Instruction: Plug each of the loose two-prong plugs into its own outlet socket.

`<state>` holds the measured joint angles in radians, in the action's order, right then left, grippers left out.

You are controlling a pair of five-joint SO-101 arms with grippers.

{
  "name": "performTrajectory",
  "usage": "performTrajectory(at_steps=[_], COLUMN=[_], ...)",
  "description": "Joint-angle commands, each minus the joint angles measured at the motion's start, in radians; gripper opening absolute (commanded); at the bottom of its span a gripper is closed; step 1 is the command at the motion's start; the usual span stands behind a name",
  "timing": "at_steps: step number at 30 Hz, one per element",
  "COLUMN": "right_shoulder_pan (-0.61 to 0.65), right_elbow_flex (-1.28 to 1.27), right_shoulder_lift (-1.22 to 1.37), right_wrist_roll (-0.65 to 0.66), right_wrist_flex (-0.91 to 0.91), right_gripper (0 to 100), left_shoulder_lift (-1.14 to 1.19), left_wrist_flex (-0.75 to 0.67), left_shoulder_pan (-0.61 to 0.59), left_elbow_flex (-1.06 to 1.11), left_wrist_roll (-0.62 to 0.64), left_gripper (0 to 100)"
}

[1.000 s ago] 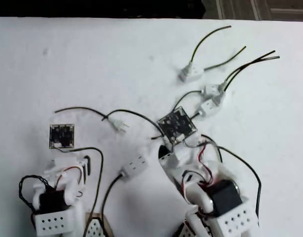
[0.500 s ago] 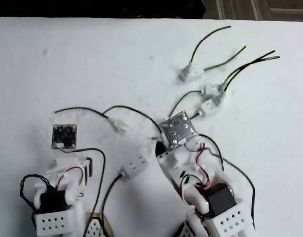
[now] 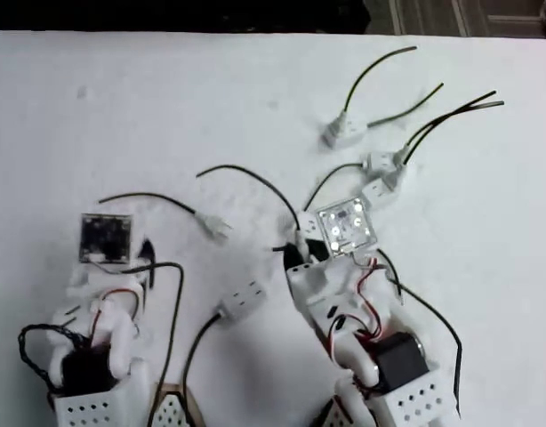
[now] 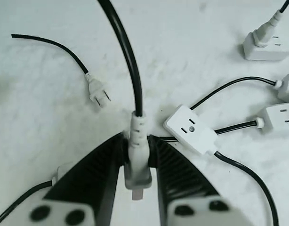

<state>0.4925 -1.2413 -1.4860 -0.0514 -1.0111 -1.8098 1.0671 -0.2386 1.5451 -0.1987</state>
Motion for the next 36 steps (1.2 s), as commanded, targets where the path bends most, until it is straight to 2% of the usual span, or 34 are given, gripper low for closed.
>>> performTrajectory(at_steps=[1, 4, 7, 12, 17, 24, 31, 36], right_shoulder_pan=[-0.004, 0.015, 0.07, 0.159, 0.18, 0.252, 0.251, 0.249], right_elbow_flex=[0.031, 0.023, 0.0, -0.014, -0.021, -0.08, -0.095, -0.112], right_shoulder_lift=[-0.097, -0.219, -0.318, -0.289, -0.291, -0.291, -0.286, -0.283], right_wrist_roll=[-0.04, -0.044, -0.044, -0.044, -0.044, -0.035, -0.035, -0.035], right_wrist_flex=[0.024, 0.016, -0.002, 0.002, -0.002, 0.004, -0.002, 0.002], right_gripper=[1.7, 1.7, 1.7, 1.7, 1.7, 1.7, 1.7, 1.7], left_shoulder_lift=[-0.007, -0.007, -0.005, -0.005, -0.007, -0.01, -0.01, -0.01], left_wrist_flex=[-0.261, -0.384, -0.445, -0.465, -0.5, -0.546, -0.539, -0.537], left_shoulder_pan=[-0.01, 0.001, 0.064, 0.246, 0.409, 0.564, 0.748, 0.808], left_elbow_flex=[-0.074, -0.071, -0.071, -0.077, -0.077, -0.077, -0.077, -0.077], left_wrist_roll=[0.138, 0.23, 0.249, 0.249, 0.249, 0.245, 0.129, 0.075], left_gripper=[18, 18, 18, 18, 18, 18, 18, 18])
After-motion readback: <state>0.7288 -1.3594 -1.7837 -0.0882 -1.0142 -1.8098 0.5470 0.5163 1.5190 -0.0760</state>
